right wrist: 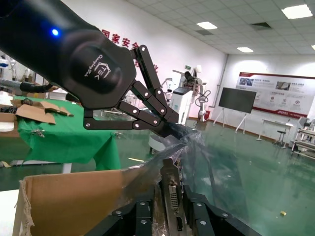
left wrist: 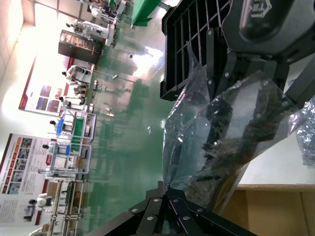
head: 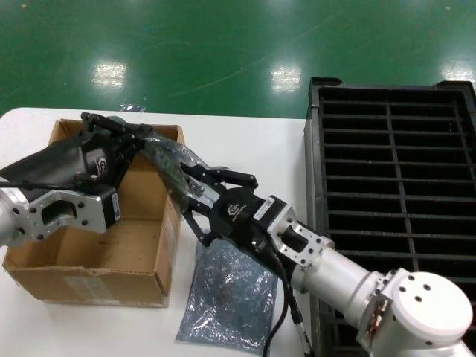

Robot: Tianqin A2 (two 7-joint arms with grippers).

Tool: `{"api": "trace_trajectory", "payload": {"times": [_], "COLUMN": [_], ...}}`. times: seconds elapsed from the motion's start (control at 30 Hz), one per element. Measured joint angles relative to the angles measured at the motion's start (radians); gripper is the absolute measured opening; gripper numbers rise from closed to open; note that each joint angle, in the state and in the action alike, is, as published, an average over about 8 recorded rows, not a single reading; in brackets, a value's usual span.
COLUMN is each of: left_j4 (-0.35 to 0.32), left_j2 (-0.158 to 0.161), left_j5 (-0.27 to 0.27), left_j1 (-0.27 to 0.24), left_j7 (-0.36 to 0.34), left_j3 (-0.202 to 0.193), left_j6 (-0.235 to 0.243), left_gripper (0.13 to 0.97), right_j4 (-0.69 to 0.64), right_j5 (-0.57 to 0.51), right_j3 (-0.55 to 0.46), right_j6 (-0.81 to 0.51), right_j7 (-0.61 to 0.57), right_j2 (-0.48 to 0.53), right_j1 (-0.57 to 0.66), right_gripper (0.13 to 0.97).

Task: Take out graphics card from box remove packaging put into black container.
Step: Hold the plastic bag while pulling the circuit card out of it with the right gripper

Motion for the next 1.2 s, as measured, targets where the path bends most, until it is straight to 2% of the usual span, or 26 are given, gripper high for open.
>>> {"api": "trace_trajectory", "payload": {"times": [0.13, 0.4, 0.63, 0.8, 1.03, 1.2], "left_j4": [0.000, 0.000, 0.000, 0.000, 0.000, 0.000], "left_j2": [0.000, 0.000, 0.000, 0.000, 0.000, 0.000], "left_j5": [0.000, 0.000, 0.000, 0.000, 0.000, 0.000], "left_j1": [0.000, 0.000, 0.000, 0.000, 0.000, 0.000], "left_j7": [0.000, 0.000, 0.000, 0.000, 0.000, 0.000], "left_j3": [0.000, 0.000, 0.000, 0.000, 0.000, 0.000], "left_j6": [0.000, 0.000, 0.000, 0.000, 0.000, 0.000], "left_gripper": [0.139, 0.139, 0.139, 0.139, 0.139, 0.139], "right_j4": [-0.019, -0.035, 0.002, 0.114, 0.346, 0.480], "right_j5": [0.008, 0.022, 0.017, 0.001, -0.025, -0.022], "right_j3": [-0.002, -0.004, 0.002, -0.004, -0.015, 0.000], "right_j6": [0.009, 0.021, 0.024, 0.026, 0.025, 0.011], "right_j7": [-0.009, -0.021, 0.002, 0.082, 0.247, 0.324], "right_j2": [-0.012, -0.020, -0.001, 0.062, 0.207, 0.312], "right_j1": [0.006, 0.013, 0.000, -0.039, -0.129, -0.201], "right_gripper": [0.266, 0.190, 0.188, 0.186, 0.186, 0.186]}}
